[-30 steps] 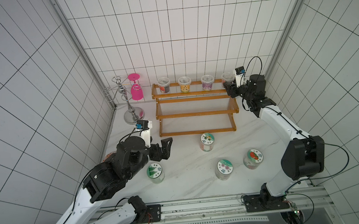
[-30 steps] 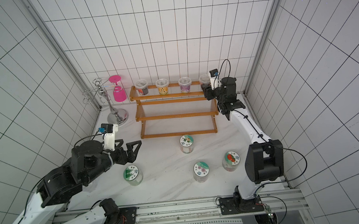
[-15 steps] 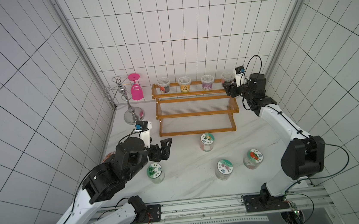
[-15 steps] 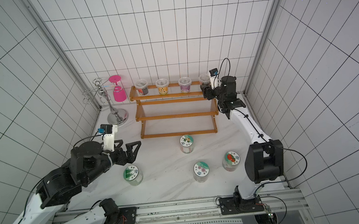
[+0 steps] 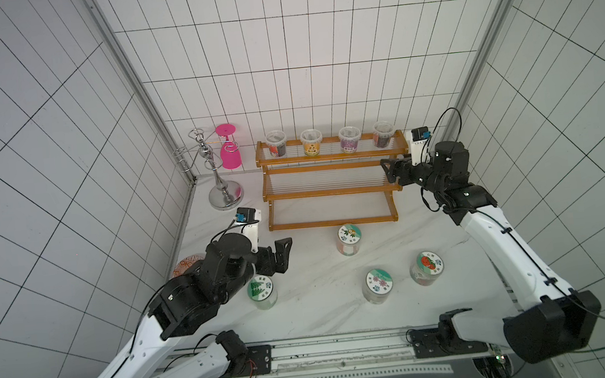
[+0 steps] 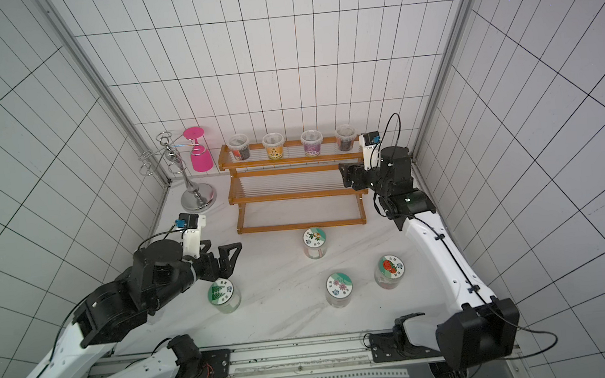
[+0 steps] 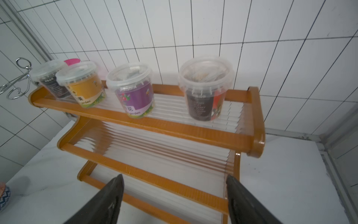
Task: Place the seed container on the shelf
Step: Place the seed jar on the shelf, then pick up the seed jar at the center of the board.
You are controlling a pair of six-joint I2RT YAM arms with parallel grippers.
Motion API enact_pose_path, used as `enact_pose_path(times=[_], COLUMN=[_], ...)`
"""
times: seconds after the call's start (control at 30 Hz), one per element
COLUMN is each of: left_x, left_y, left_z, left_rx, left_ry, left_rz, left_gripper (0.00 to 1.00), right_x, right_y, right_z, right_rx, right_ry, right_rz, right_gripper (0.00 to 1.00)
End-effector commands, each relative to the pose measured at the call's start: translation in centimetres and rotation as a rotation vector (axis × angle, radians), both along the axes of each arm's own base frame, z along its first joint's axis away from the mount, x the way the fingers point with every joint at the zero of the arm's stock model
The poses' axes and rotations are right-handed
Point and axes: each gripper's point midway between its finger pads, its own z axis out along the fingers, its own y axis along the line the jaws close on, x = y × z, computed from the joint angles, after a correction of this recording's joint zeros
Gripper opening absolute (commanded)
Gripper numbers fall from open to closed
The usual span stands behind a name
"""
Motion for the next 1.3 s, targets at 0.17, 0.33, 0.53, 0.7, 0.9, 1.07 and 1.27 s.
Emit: enact_pose_path(times=[0.17,0.33,0.53,0.7,0.9,1.07,1.27], left_x=[0.5,0.7,0.7,0.7,0.7,0.7,0.5], left_y=[-0.6,-1.3,-1.7,-1.8,-1.8,-1.7,-1.2], left_z=[-1.5,-3.0,-4.3,-4.7,-4.8,-4.7,-4.7], left_rx=[0.015,0.012,0.016,0.02,0.022,0.026,0.031], left_ry=[-0.031,-0.018,0.008,0.012,0.012,0.009,0.004], left_rz=[-0.019,-0.035,-0.045,-0.046,-0.051,-0.047,-0.038], left_gripper=[0.98,0.98,0.98,0.99,0.98,0.98,0.98], right_x=[-8.3,-9.9,-10.5,-10.5,-9.8,-9.1,-8.8], right_y=[3.1,4.3,6.2,7.9,8.7,9.8,11.3], right_z=[-10.1,-15.5,-19.5,-21.3,-23.1,-23.9,-24.2], right_rx=[-0.043,-0.116,-0.204,-0.251,-0.298,-0.328,-0.358], right_ry=[0.409,0.546,0.651,0.675,0.721,0.735,0.73], right_rz=[0.082,0.053,0.064,0.09,0.066,0.067,0.085], right_gripper=[0.93,0.94,0.99,0.99,0.99,0.99,0.99])
